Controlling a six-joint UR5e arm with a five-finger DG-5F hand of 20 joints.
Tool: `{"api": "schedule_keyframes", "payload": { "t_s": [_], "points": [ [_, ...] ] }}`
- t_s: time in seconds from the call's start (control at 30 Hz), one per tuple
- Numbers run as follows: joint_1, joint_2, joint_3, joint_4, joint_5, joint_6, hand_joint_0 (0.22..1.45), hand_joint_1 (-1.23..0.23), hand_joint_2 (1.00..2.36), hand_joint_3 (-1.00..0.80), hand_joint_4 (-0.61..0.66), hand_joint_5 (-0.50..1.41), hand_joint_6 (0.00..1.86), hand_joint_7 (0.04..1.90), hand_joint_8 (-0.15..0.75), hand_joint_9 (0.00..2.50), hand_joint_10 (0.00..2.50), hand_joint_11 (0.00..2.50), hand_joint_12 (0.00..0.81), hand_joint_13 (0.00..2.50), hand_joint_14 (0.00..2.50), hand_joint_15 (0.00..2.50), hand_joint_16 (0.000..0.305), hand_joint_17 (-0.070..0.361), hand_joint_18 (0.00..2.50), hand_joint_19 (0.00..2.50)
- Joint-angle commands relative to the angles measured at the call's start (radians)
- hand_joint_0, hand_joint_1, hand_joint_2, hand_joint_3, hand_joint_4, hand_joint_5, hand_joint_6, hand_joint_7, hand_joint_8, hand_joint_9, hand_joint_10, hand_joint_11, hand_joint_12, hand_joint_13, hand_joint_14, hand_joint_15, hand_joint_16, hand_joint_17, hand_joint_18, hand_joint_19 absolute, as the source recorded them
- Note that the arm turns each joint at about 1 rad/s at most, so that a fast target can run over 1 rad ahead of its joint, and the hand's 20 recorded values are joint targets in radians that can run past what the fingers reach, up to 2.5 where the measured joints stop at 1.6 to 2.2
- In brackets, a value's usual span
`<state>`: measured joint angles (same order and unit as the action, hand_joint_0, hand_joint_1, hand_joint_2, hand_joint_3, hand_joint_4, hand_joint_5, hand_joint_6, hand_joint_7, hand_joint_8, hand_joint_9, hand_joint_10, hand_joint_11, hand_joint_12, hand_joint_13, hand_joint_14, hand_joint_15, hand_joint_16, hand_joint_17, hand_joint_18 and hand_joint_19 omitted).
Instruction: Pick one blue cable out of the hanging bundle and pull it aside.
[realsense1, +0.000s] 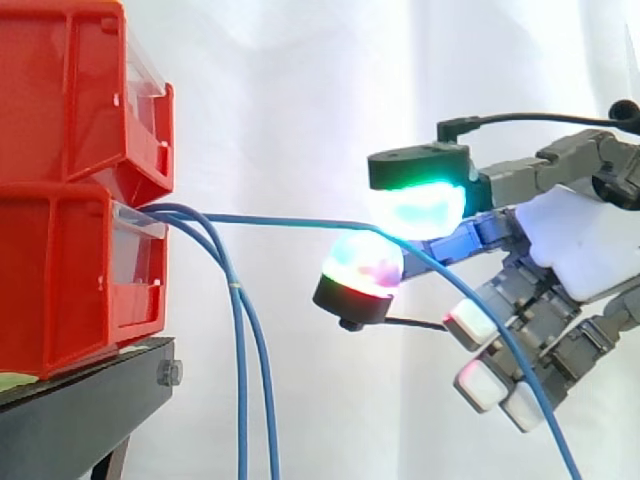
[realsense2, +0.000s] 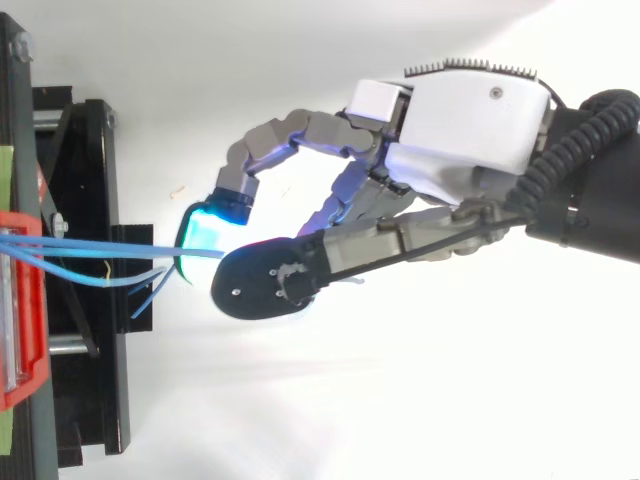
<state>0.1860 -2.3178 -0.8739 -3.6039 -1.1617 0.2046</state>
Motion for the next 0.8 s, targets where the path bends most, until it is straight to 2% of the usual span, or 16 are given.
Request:
{"api": "schedule_keyframes", "payload": {
  "t_s": [0.0, 0.1, 0.2, 0.23, 0.3, 0.57, 0.6, 0.77],
  "points": [
    [0.001, 0.021, -0.047, 0.019, -0.001, 0.009, 0.56, -0.79, 1.08, -0.03, -0.32, -0.03, 0.89, 0.98, 0.216, 1.16, 0.01, 0.50, 0.328, 0.96, 0.02, 0.42, 0.060, 0.134, 0.88, 0.36],
    [0.003, 0.031, -0.097, 0.077, -0.003, 0.021, 0.56, -0.79, 1.09, -0.03, -0.31, -0.03, 0.88, 0.99, 0.216, 1.17, 0.01, 0.49, 0.329, 0.96, 0.02, 0.42, 0.060, 0.134, 0.87, 0.36],
    [0.003, 0.031, -0.114, 0.102, -0.006, 0.030, 0.55, -0.79, 1.11, -0.04, -0.31, -0.03, 0.88, 0.98, 0.217, 1.17, 0.01, 0.49, 0.329, 0.96, 0.02, 0.42, 0.060, 0.134, 0.88, 0.36],
    [0.003, 0.031, -0.116, 0.105, -0.007, 0.033, 0.55, -0.78, 1.10, -0.04, -0.31, -0.03, 0.88, 0.98, 0.218, 1.17, 0.01, 0.50, 0.330, 0.96, 0.02, 0.42, 0.060, 0.135, 0.87, 0.36],
    [0.003, 0.031, -0.120, 0.105, -0.018, 0.036, 0.57, -0.76, 1.00, -0.07, -0.26, -0.04, 0.88, 0.96, 0.217, 1.16, 0.01, 0.50, 0.318, 0.95, 0.02, 0.44, 0.058, 0.130, 0.85, 0.38],
    [0.004, 0.031, -0.120, 0.105, -0.018, 0.036, 0.55, -0.67, 1.01, -0.16, -0.17, -0.06, 0.88, 1.00, 0.211, 1.12, 0.02, 0.53, 0.310, 0.92, 0.02, 0.45, 0.054, 0.122, 0.79, 0.42],
    [0.003, 0.031, -0.120, 0.105, -0.018, 0.036, 0.55, -0.62, 1.01, -0.18, -0.13, -0.06, 0.89, 1.00, 0.229, 1.13, 0.02, 0.56, 0.316, 0.92, 0.02, 0.47, 0.055, 0.123, 0.78, 0.43],
    [0.003, 0.031, -0.120, 0.105, -0.018, 0.035, 0.55, -0.53, 1.01, -0.19, -0.10, -0.06, 0.89, 1.01, 0.247, 1.16, 0.02, 0.57, 0.336, 0.92, 0.02, 0.47, 0.059, 0.133, 0.78, 0.43]
  ]
}}
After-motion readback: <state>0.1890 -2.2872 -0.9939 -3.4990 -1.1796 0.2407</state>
